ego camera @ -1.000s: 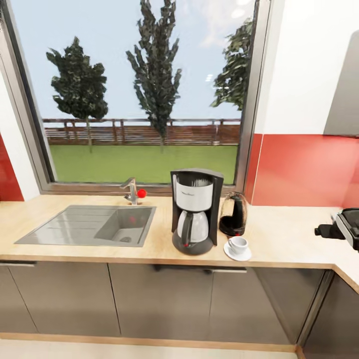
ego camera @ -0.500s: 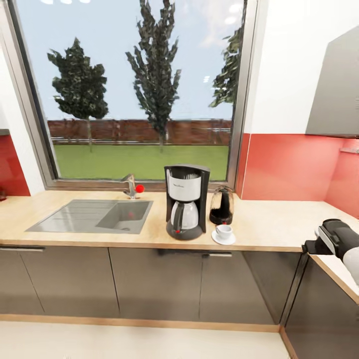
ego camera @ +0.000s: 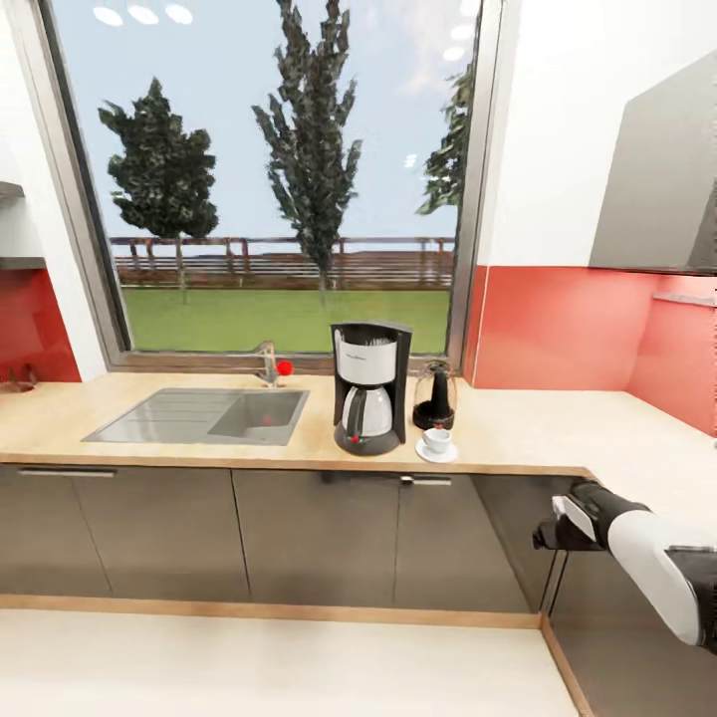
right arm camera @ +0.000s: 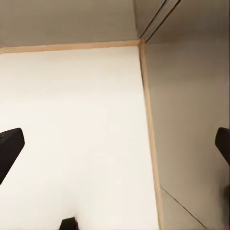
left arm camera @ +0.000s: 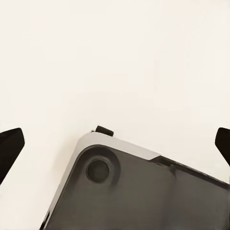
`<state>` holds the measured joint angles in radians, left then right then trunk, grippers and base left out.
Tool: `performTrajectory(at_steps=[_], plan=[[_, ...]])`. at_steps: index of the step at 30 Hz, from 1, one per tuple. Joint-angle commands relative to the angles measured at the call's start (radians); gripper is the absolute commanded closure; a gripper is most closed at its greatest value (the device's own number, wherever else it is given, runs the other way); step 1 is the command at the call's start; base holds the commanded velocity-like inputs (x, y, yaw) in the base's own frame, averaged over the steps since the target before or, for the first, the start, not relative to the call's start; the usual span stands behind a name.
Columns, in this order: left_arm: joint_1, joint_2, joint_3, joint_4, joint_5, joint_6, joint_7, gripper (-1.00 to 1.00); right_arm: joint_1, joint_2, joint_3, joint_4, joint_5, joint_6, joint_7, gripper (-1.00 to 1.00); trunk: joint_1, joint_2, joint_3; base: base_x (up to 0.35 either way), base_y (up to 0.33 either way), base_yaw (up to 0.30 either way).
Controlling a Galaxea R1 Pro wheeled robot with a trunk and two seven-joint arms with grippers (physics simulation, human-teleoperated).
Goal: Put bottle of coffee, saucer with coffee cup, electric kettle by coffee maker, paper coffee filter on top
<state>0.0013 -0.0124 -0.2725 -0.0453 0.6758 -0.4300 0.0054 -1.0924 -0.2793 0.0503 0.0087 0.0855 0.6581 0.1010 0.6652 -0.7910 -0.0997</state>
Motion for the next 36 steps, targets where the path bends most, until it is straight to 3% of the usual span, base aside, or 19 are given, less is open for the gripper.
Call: performTrajectory(at_steps=[1, 4, 8, 9, 11, 12, 16, 17, 18, 22, 27, 36], plan=[[0.0, 0.001, -0.008, -0.001, 0.01, -0.003, 0.001, -1.0, 0.008, 0.016, 0.006, 0.01, 0.009, -0.018, 0.01, -1.0, 0.0, -0.001, -0.001, -0.306, 0.0, 0.0], [0.0, 0.001, -0.008, -0.002, 0.01, -0.007, 0.001, -1.0, 0.06, 0.038, 0.006, 0.021, 0.008, -0.054, 0.009, -1.0, 0.0, -0.001, -0.001, -0.156, 0.0, 0.0], [0.0, 0.001, -0.007, -0.003, 0.01, -0.011, 0.001, -1.0, 0.242, 0.057, 0.005, 0.026, 0.008, -0.207, 0.005, -1.0, 0.0, -0.001, -0.001, -0.028, 0.0, 0.0], [0.001, 0.003, -0.005, -0.004, 0.013, -0.011, 0.001, -1.0, 0.328, 0.064, 0.005, 0.026, 0.008, -0.269, 0.0, -1.0, 0.0, -0.001, -0.001, -0.005, 0.0, 0.0], [0.001, 0.005, -0.007, -0.005, 0.015, -0.008, 0.003, -1.0, 0.436, 0.075, 0.005, 0.026, 0.008, -0.345, -0.004, -1.0, 0.0, -0.001, -0.001, -0.002, 0.0, 0.0], [0.001, 0.009, -0.008, -0.005, 0.015, -0.004, 0.009, -1.0, 0.537, 0.093, 0.006, 0.027, 0.008, -0.427, -0.007, -1.0, 0.0, -0.001, -0.001, 0.0, 0.0, 0.0], [0.002, 0.021, -0.01, -0.005, 0.01, 0.0, 0.013, -1.0, 0.729, 0.121, 0.006, 0.027, 0.011, -0.603, -0.01, -1.0, 0.0, -0.001, -0.001, 0.0, 0.0, 0.0], [0.002, 0.023, -0.01, -0.005, 0.01, 0.0, 0.013, -1.0, 0.745, 0.122, 0.006, 0.027, 0.011, -0.618, -0.01, -1.0, 0.0, -0.001, -0.001, 0.0, 0.0, 0.0], [0.002, 0.029, -0.01, -0.005, 0.009, 0.0, 0.014, -1.0, 0.797, 0.127, 0.007, 0.027, 0.023, -0.673, -0.012, -1.0, 0.0, -0.001, -0.001, 0.0, 0.0, 0.0], [0.002, 0.025, -0.01, -0.011, 0.014, -0.005, 0.013, -1.0, 0.84, 0.146, 0.002, 0.028, 0.079, -0.742, -0.038, -1.0, 0.0, -0.001, -0.001, 0.0, 0.0, 0.0], [0.002, 0.019, -0.011, -0.019, 0.008, -0.008, 0.011, -1.0, 0.863, 0.146, -0.012, 0.028, 0.079, -0.762, -0.038, -1.0, 0.0, -0.001, -0.001, 0.0, 0.0, 0.0], [0.002, 0.024, -0.015, -0.016, 0.009, -0.026, 0.01, -1.0, 0.88, 0.196, -0.031, 0.028, 0.029, -0.813, -0.056, -1.0, 0.0, -0.001, -0.001, 0.0, 0.0, 0.0]])
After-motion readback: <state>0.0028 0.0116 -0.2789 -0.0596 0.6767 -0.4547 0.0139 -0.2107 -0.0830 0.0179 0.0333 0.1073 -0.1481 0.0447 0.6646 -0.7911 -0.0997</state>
